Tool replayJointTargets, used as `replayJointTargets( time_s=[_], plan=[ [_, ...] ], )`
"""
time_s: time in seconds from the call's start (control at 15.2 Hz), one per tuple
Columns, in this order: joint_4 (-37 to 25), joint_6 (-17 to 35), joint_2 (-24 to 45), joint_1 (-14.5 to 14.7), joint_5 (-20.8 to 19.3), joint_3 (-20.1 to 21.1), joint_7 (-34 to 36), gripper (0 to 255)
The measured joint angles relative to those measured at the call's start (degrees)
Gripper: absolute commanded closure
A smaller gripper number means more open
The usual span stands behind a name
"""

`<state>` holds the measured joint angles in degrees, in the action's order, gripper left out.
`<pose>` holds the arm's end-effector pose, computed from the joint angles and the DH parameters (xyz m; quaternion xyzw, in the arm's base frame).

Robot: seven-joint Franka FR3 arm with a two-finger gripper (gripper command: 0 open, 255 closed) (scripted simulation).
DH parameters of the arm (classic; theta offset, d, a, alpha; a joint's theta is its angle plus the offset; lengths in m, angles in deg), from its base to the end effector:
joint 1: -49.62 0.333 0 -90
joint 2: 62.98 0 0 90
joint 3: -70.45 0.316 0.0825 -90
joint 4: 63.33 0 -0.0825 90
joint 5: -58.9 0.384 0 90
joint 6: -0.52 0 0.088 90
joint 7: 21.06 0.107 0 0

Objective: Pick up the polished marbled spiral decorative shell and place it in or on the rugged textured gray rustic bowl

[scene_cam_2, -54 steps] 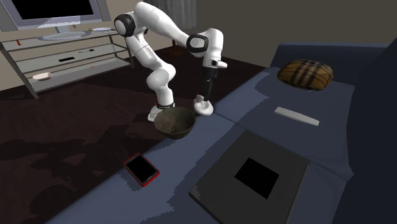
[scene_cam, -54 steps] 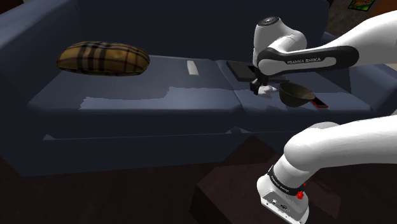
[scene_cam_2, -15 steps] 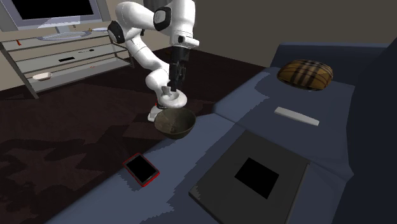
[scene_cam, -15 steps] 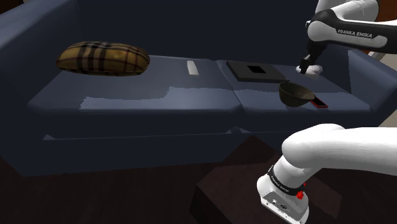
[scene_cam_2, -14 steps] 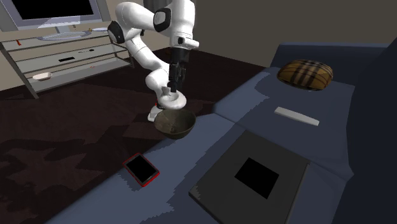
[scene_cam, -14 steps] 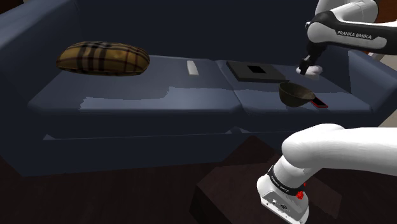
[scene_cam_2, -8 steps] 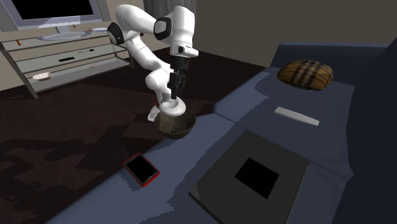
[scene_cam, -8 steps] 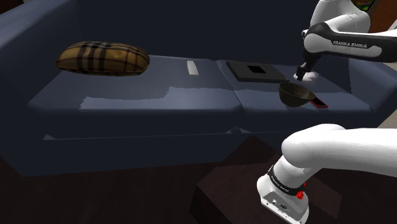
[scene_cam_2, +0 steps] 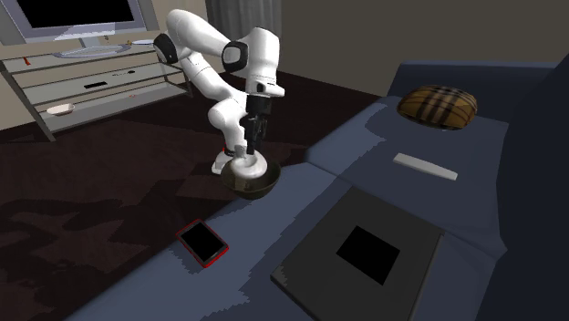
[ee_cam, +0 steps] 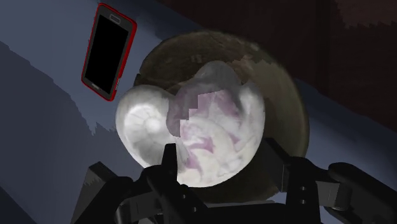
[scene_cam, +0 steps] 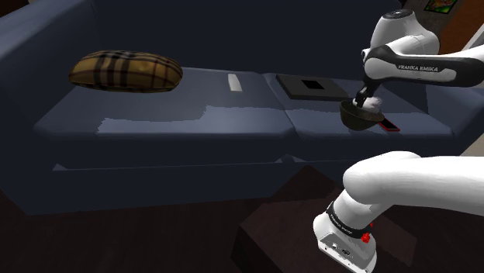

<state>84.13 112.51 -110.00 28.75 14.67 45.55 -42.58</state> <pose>0.1995 -0.2940 0.5112 0.9728 -0.0420 -0.0292 0.2260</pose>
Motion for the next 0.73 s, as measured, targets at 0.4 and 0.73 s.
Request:
replayJointTargets(
  time_s=[0.4,0.73],
  plan=[
    [0.8,0.7,-0.1,-0.1,-0.4,-0.2,0.4,255],
    [0.8,0.7,-0.1,-0.1,-0.4,-0.2,0.4,0]
  ],
)
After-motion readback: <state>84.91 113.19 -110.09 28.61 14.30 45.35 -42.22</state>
